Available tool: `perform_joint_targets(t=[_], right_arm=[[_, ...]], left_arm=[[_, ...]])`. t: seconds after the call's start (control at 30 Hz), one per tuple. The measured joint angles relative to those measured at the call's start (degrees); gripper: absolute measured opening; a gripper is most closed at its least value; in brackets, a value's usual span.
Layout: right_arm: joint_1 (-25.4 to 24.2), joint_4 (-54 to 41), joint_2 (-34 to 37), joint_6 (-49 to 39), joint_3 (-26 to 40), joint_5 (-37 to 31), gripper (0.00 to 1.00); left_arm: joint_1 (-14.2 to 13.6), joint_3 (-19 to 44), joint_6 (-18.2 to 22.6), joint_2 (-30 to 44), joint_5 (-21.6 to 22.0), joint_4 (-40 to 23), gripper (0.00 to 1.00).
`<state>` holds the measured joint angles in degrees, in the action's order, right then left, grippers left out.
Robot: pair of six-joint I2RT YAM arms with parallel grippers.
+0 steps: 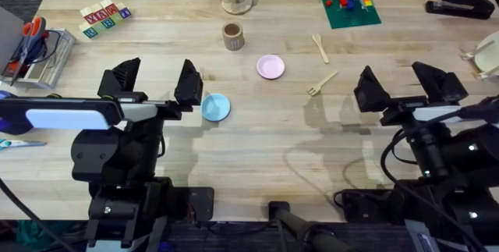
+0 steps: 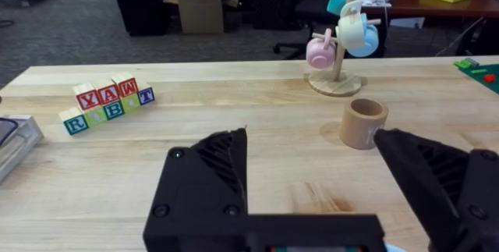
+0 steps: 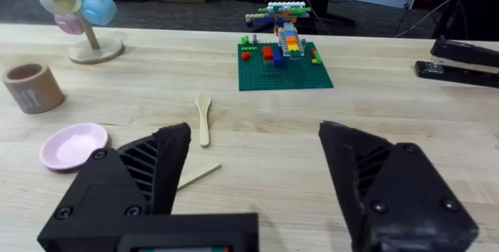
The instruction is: Pick up a utensil and set it on the pink plate, then put the other utensil in the container.
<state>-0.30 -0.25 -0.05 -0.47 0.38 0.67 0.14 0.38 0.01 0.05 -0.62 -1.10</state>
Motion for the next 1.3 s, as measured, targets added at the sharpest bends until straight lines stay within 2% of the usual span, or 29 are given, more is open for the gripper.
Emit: perform_joint_targets(t=[0.6, 0.63, 0.8, 1.1, 1.3], right_arm=[[0.00, -0.65, 0.00, 0.02, 0.12, 0.02, 0.995], [0.00, -4.27, 0.60, 0.02, 1.78, -0.26, 0.995], [-0.04, -17.83, 5.89, 0.03, 9.23, -0.48, 0.994], [-0.04, -28.64, 24.11, 0.91, 29.43, -0.44, 0.995], [-0.04, -36.45, 35.03, 3.10, 41.85, 0.66, 0.995]], left_arm=[[0.00, 0.03, 0.20, 0.00, 0.30, 0.10, 0.992], [0.00, 1.06, 0.20, 0.00, 0.90, -5.04, 0.993], [0.00, 8.21, -0.10, 1.96, 3.39, -15.89, 0.992], [0.00, 26.15, -1.06, 14.01, 3.36, -23.29, 0.993], [0.00, 37.67, -3.93, 23.49, 3.04, -31.34, 0.993]])
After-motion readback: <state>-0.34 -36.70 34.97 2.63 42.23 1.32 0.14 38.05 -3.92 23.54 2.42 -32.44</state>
